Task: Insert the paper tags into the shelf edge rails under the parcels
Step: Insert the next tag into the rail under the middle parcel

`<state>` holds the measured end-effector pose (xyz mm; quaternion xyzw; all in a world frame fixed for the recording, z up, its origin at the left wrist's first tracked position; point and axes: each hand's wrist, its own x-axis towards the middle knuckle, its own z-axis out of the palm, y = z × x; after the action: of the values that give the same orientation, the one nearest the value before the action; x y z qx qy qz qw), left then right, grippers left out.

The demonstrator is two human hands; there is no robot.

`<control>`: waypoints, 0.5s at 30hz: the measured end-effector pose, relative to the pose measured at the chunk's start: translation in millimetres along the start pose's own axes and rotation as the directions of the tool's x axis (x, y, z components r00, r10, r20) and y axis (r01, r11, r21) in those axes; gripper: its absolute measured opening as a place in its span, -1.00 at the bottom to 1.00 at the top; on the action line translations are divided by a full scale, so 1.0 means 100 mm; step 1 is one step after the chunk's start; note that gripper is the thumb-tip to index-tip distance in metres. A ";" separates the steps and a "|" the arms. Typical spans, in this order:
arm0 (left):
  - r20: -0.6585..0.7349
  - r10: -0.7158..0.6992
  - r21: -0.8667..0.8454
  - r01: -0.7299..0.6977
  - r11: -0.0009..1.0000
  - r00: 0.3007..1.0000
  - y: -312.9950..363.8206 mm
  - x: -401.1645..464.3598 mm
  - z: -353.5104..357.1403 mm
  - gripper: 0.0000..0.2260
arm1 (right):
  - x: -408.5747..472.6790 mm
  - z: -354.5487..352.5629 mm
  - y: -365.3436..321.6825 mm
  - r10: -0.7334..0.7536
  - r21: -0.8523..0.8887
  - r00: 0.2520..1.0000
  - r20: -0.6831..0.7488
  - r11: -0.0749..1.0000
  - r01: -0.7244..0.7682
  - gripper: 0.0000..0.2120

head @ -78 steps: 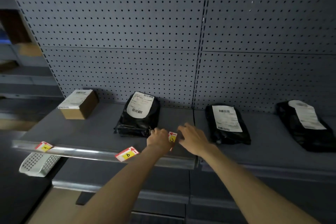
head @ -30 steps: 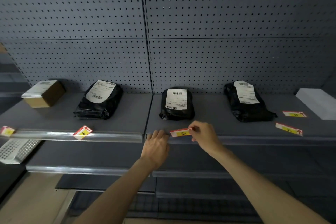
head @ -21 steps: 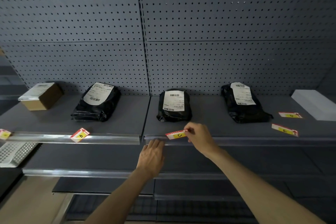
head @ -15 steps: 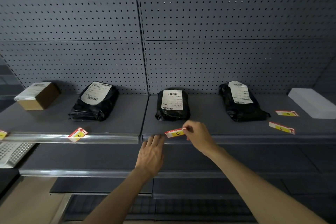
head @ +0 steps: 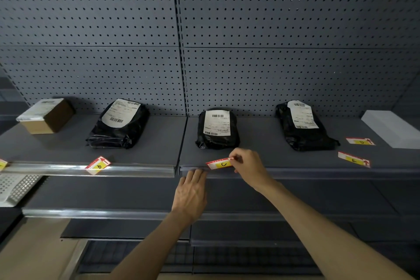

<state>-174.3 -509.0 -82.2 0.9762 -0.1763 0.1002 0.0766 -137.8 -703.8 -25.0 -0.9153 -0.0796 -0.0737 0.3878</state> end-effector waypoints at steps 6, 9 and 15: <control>-0.031 -0.013 0.013 0.013 1.000 0.999 0.05 0.09 -0.05 -0.61 | 0.02 0.01 0.00 0.003 -0.005 1.000 -0.003 1.000 -0.003 -0.91; -0.035 -0.019 0.001 0.019 1.000 0.999 0.06 0.10 -0.05 -0.63 | 0.03 0.01 0.00 -0.002 0.002 1.000 -0.007 1.000 0.002 -0.91; -0.041 -0.035 -0.032 0.034 0.999 0.999 0.07 0.15 -0.09 -0.66 | 0.04 0.02 0.00 -0.005 -0.010 1.000 0.000 1.000 0.005 -0.93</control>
<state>-164.7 -519.2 -69.2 0.9755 -0.1594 0.1164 0.0973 -133.3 -702.3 -25.7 -0.9171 -0.0816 -0.0752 0.3830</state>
